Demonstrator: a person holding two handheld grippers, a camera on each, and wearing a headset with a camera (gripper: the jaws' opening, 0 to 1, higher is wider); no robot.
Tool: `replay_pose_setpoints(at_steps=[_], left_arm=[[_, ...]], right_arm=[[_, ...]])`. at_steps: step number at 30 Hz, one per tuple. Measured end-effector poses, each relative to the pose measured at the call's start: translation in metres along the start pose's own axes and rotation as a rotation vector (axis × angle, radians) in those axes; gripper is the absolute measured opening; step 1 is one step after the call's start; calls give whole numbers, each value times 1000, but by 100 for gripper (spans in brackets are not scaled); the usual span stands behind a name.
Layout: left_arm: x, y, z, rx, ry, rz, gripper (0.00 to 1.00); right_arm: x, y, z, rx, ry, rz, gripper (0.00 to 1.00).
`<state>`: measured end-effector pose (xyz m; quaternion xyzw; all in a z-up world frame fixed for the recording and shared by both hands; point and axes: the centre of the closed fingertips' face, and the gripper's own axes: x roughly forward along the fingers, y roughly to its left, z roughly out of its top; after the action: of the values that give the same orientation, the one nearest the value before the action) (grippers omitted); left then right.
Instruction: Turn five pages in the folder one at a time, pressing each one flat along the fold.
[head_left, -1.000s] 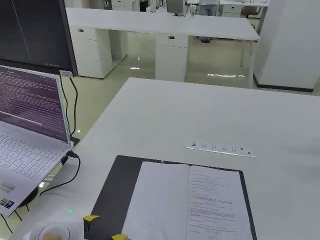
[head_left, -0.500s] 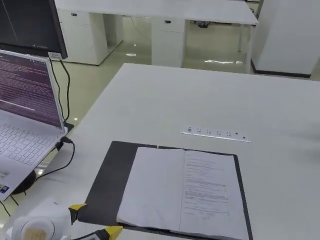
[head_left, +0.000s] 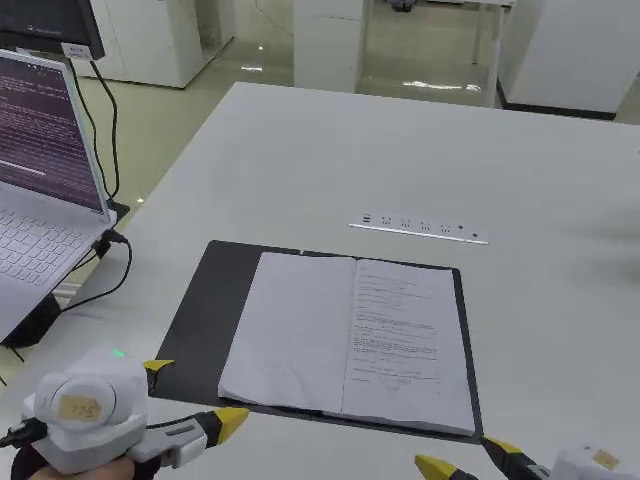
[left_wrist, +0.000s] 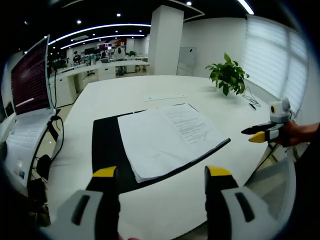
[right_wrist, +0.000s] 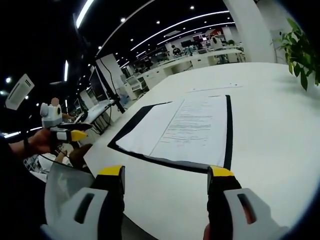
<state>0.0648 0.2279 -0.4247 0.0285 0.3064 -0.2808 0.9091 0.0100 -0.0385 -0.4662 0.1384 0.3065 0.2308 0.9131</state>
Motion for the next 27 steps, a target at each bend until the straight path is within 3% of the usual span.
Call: replay_pose_setpoints(at_steps=[5, 11, 18, 24, 27], left_arm=[[15, -9, 5, 48, 30, -36, 70], [35, -20, 17, 86, 40, -77, 74], [63, -44, 32, 148, 48, -157, 74], [84, -64, 36, 204, 66, -213, 74], [95, -73, 35, 217, 78, -237, 73]], right_arm=[[-1, -2, -4, 51, -17, 0, 66], [-4, -3, -16, 52, 23, -2, 69], [-8, -10, -18, 86, 22, -11, 72], [-11, -12, -18, 113, 21, -11, 65], [-11, -14, -19, 116, 29, -14, 70]])
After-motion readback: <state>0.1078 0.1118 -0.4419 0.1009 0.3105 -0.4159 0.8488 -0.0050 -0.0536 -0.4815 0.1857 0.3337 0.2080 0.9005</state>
